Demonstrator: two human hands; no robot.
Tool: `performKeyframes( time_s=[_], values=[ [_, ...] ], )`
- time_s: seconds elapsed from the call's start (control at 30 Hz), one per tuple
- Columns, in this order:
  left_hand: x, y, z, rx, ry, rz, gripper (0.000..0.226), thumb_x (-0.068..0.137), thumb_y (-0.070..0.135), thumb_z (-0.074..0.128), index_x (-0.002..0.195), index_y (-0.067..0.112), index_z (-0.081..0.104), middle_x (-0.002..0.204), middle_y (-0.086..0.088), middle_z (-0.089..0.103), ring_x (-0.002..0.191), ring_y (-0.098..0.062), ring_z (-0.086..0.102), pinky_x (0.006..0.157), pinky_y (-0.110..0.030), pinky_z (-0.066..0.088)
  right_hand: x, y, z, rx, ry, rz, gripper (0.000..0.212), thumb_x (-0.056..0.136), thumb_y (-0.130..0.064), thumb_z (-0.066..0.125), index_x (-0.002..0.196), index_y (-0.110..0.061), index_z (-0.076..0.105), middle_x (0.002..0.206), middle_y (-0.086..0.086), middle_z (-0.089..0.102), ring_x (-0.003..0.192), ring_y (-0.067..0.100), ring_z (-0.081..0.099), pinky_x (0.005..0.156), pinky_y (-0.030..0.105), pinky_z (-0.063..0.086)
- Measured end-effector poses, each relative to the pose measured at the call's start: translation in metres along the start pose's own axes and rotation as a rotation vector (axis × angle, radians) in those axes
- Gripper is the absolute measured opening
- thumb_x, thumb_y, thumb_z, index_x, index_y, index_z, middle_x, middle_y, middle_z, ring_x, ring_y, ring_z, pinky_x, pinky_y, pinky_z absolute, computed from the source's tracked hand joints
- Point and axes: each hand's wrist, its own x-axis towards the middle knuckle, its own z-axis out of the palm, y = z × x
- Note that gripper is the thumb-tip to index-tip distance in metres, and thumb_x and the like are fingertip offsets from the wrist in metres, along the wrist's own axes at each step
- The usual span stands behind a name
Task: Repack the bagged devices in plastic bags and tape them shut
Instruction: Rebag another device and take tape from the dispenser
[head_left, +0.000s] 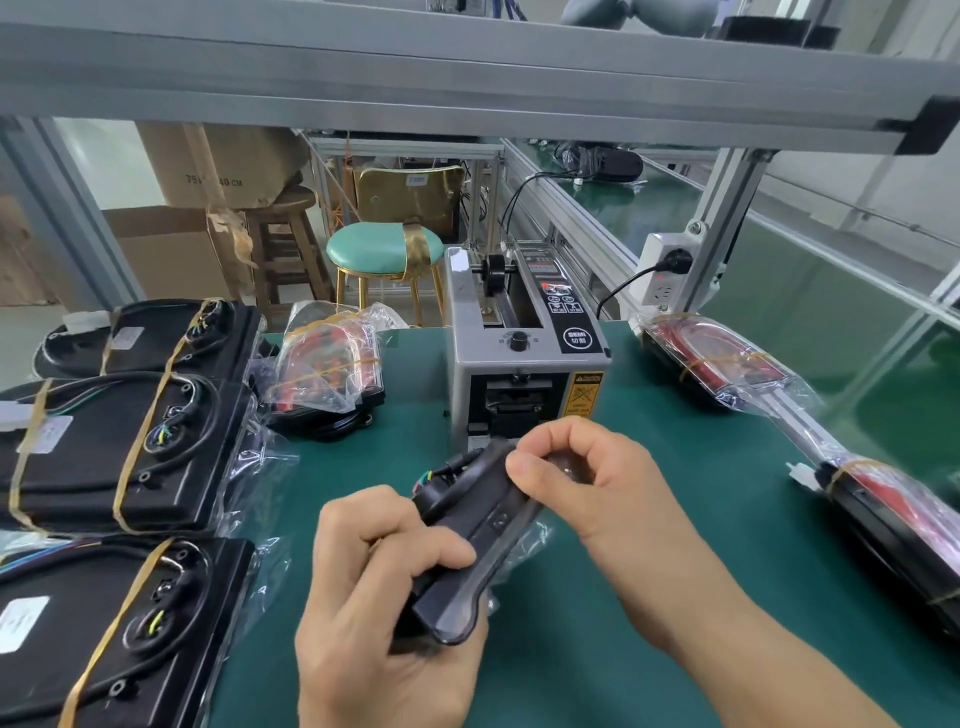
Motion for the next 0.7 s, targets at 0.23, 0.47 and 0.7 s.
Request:
performKeyframes(
  time_s=[0.23,0.47,0.7],
  values=[
    [0.005,-0.014,-0.012,-0.054,-0.003,-0.008,0.021,0.058,0.002,0.077,0.073,0.006,0.063,0.081,-0.011,0.049,0.079,-0.014,0.052,0.066,-0.021,0.041,0.003,-0.006,-0.006,0.090,-0.218,-0.022,0.017,0.082,-0.011,0.072,0.078,-0.027,0.074,0.092,-0.016,0.067,0.084,0.000,0.060,0.075,0.007,0.043],
    [0.005,-0.015,-0.014,-0.056,0.002,0.006,0.028,0.053,-0.001,0.077,0.075,0.009,0.062,0.080,-0.011,0.048,0.078,-0.012,0.051,0.065,-0.017,0.040,0.004,-0.013,0.005,-0.081,-0.200,-0.034,0.031,0.056,-0.041,0.088,0.080,-0.032,0.070,0.095,-0.018,0.059,0.073,-0.004,0.058,0.068,0.009,0.041],
    [0.009,-0.016,-0.010,-0.089,0.011,0.012,0.031,0.053,0.000,0.078,0.078,0.011,0.062,0.079,-0.011,0.048,0.078,-0.009,0.051,0.064,-0.018,0.042,0.003,-0.009,0.006,0.056,-0.134,0.006,0.009,0.075,-0.016,0.078,0.077,-0.024,0.075,0.097,-0.014,0.062,0.069,-0.008,0.056,0.065,0.005,0.042]
  ],
)
